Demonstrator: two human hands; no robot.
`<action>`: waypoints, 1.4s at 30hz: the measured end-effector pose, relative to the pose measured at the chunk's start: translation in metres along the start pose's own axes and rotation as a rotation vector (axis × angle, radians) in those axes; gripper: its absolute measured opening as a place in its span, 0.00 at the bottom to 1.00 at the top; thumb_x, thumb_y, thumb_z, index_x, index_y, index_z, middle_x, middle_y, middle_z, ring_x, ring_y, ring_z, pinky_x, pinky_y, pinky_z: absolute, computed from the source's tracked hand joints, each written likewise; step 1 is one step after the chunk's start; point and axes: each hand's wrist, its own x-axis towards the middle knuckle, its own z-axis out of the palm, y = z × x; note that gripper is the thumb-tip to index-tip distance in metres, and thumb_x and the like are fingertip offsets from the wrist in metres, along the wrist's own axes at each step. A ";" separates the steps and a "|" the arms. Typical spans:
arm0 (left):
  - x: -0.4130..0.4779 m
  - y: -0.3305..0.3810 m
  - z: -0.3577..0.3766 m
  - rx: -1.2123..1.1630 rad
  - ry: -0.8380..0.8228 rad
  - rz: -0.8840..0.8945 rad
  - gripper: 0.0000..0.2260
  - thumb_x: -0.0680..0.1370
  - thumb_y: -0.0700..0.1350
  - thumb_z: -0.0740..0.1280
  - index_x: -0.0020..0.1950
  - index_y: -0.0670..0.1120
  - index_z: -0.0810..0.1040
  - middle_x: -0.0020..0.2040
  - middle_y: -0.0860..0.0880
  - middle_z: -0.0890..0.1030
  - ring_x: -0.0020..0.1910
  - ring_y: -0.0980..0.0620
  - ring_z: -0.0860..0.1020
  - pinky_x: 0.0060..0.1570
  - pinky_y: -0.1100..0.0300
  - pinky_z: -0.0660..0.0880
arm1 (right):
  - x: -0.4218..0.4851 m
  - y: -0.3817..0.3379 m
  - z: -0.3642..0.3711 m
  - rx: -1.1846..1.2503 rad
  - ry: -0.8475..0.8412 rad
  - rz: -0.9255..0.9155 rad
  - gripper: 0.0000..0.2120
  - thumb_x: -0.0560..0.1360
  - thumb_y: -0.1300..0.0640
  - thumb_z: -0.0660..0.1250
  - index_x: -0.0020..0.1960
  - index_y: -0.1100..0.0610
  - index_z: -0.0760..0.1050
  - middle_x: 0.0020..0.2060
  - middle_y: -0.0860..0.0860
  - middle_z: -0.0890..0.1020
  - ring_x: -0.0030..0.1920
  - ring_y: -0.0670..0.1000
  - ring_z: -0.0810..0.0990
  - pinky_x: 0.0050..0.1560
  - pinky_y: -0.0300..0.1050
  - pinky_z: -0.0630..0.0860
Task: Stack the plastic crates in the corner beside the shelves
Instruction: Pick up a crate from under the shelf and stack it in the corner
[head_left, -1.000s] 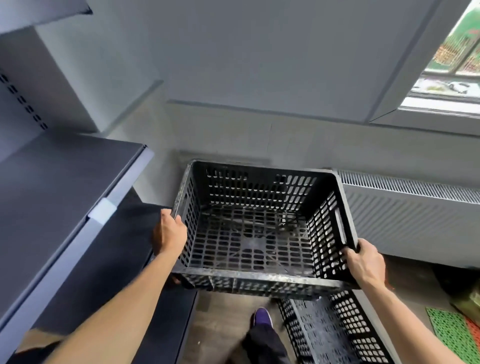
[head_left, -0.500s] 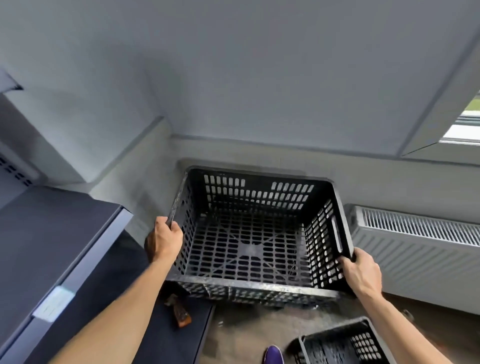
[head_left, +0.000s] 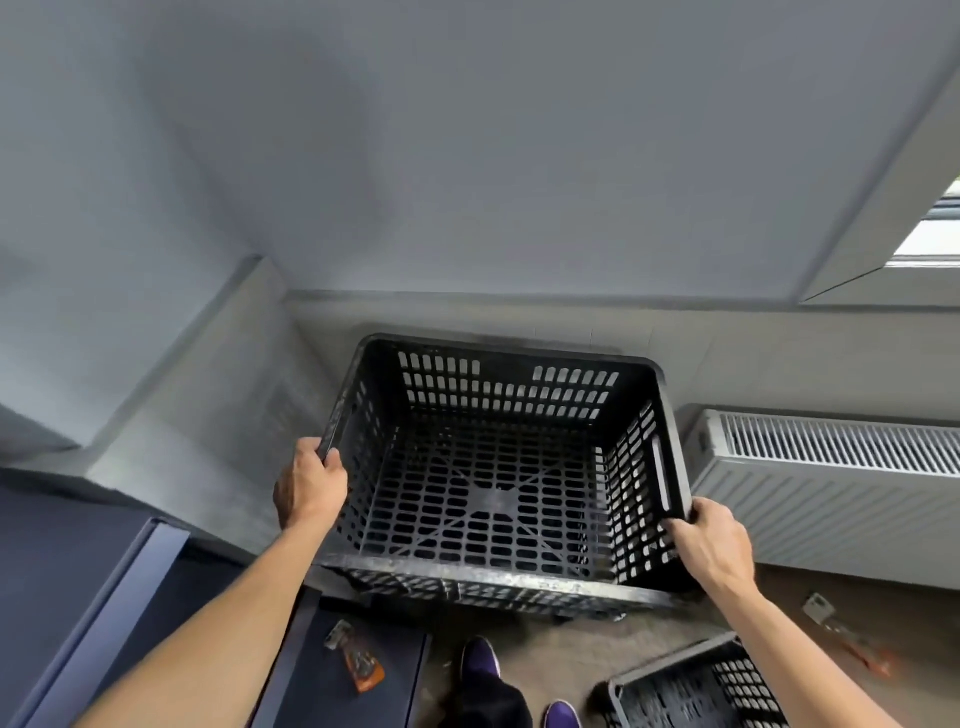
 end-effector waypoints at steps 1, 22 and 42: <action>0.007 0.001 0.005 0.000 -0.013 -0.002 0.10 0.82 0.48 0.61 0.60 0.45 0.73 0.49 0.41 0.82 0.49 0.38 0.79 0.49 0.50 0.73 | 0.003 -0.004 0.003 -0.006 0.004 0.011 0.05 0.75 0.59 0.69 0.40 0.55 0.78 0.31 0.50 0.82 0.35 0.52 0.79 0.35 0.45 0.69; 0.108 -0.015 0.079 -0.050 -0.113 -0.078 0.11 0.82 0.49 0.61 0.58 0.43 0.74 0.49 0.37 0.81 0.48 0.33 0.79 0.43 0.49 0.69 | 0.041 -0.070 0.058 -0.165 0.011 0.170 0.05 0.73 0.63 0.63 0.49 0.60 0.71 0.43 0.57 0.80 0.44 0.61 0.79 0.44 0.51 0.75; 0.112 -0.026 0.071 -0.047 -0.113 -0.152 0.13 0.83 0.50 0.59 0.61 0.42 0.72 0.42 0.41 0.79 0.45 0.35 0.80 0.39 0.51 0.69 | 0.038 -0.079 0.080 -0.248 0.077 0.143 0.04 0.78 0.59 0.64 0.52 0.57 0.71 0.42 0.55 0.78 0.43 0.60 0.78 0.44 0.50 0.72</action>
